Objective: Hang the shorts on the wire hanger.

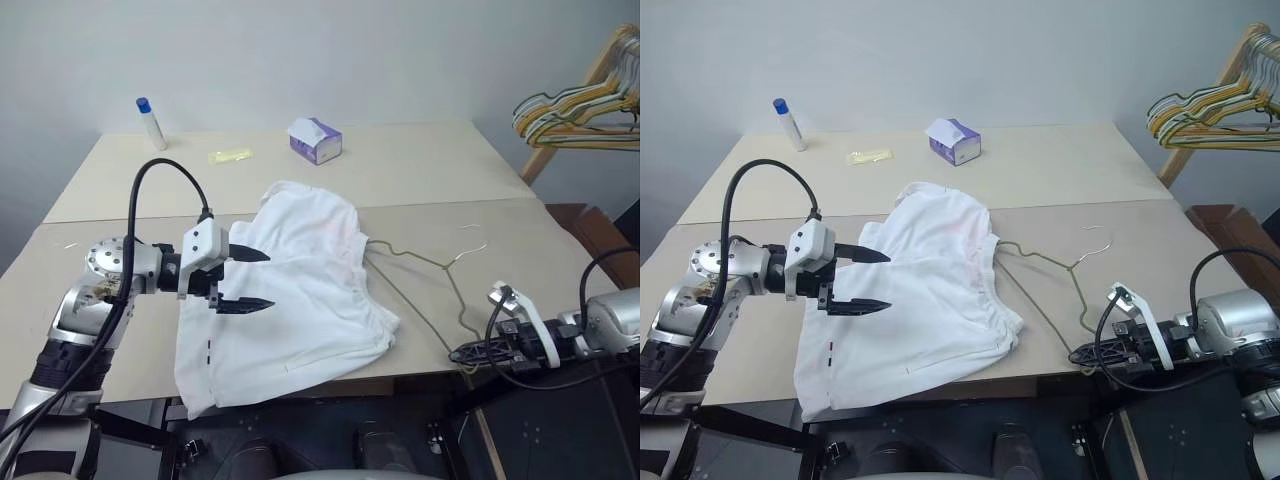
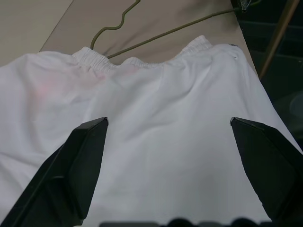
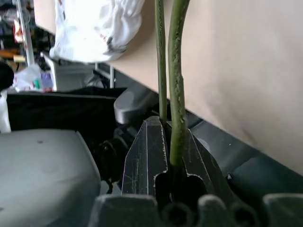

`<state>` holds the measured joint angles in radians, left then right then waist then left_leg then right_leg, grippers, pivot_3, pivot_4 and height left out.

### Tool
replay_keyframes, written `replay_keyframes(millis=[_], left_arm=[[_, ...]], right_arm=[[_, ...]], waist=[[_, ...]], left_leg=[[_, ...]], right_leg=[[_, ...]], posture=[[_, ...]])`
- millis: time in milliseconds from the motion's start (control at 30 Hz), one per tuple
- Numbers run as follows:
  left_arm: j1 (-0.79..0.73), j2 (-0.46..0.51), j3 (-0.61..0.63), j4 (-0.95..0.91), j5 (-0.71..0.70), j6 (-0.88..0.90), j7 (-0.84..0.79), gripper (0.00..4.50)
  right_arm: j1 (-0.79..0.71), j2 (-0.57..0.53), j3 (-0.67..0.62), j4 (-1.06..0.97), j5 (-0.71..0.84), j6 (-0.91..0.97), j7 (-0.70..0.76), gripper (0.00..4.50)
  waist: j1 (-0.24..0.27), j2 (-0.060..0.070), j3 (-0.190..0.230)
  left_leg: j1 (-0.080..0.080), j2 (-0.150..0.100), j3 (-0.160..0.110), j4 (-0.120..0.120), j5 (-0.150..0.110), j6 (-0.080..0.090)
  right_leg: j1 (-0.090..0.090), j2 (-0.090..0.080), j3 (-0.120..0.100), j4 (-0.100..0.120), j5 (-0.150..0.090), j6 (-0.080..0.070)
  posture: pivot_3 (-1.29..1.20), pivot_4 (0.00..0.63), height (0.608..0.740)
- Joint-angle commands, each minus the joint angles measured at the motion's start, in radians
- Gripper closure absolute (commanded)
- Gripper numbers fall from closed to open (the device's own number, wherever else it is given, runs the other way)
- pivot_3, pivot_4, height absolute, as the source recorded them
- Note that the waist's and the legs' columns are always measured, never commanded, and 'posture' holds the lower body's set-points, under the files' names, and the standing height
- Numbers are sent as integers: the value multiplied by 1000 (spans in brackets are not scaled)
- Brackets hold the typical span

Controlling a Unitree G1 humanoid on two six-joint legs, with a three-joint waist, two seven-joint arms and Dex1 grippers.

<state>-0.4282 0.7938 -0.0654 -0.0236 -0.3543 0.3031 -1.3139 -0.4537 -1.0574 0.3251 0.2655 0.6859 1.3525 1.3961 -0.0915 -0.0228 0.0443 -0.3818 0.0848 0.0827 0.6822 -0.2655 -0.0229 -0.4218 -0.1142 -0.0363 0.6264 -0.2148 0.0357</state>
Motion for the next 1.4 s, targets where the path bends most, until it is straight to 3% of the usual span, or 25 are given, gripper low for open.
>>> replay_keyframes(millis=[33, 367, 600, 733, 933, 1100, 1267, 1400], left_arm=[[-22, -5, 7, -9, 9, -25, 15, 28], [-5, -11, 19, -36, 10, -26, 43, 28], [12, -13, 16, -48, 19, -29, 68, 28], [7, -19, 11, -45, 25, -35, 80, 28], [-2, -25, 6, -38, 32, -42, 84, 28], [-6, -36, -4, -33, 44, -51, 86, 28], [-16, -44, -12, -20, 57, -66, 92, 28], [-14, -45, -14, -21, 59, -67, 96, 28]], right_arm=[[-70, 8, 30, 38, -32, -24, 49, 4500], [-225, 45, 226, 203, -171, -138, 214, 4500], [-331, 122, 300, 373, -213, -193, 218, 4500], [-397, 164, 322, 473, -182, -207, 218, 4500], [-392, 108, 466, 345, -47, -249, 218, 4500], [-455, 172, 475, 466, -56, -245, 218, 4500], [-531, 293, 366, 709, -152, -287, 218, 4500], [-540, 339, 303, 785, -220, -333, 218, 4500]], waist=[[-2, 0, 0], [12, 0, 0], [25, 0, 0], [27, 0, 0], [46, 1, 0], [46, 1, -1], [46, 1, -1], [52, 1, -1]], left_leg=[[0, 0, 0, 0, 0, 0], [0, 0, 0, 0, 0, 0], [0, 0, 0, 1, 0, 0], [0, 0, 0, 1, 0, 0], [-1, 0, 0, 1, 0, 0], [0, 0, 1, 2, 0, 0], [-1, 0, 1, 2, 0, 0], [-2, 0, 0, 2, 0, 0]], right_leg=[[0, 0, 0, 0, 0, 0], [-1, 0, 0, 0, 0, 0], [0, 0, 0, 1, 0, 0], [0, 0, 0, 1, 0, 0], [-1, 0, -1, 1, 0, 0], [-1, 0, 0, 2, 0, 0], [-1, 0, 0, 2, 0, 0], [-1, 0, -1, 1, 0, 0]], posture=[[-60, 0, 740], [-12, 0, 740], [6, 0, 740], [14, 0, 740], [20, 0, 740], [14, 0, 740], [17, 0, 740], [16, 0, 740]])
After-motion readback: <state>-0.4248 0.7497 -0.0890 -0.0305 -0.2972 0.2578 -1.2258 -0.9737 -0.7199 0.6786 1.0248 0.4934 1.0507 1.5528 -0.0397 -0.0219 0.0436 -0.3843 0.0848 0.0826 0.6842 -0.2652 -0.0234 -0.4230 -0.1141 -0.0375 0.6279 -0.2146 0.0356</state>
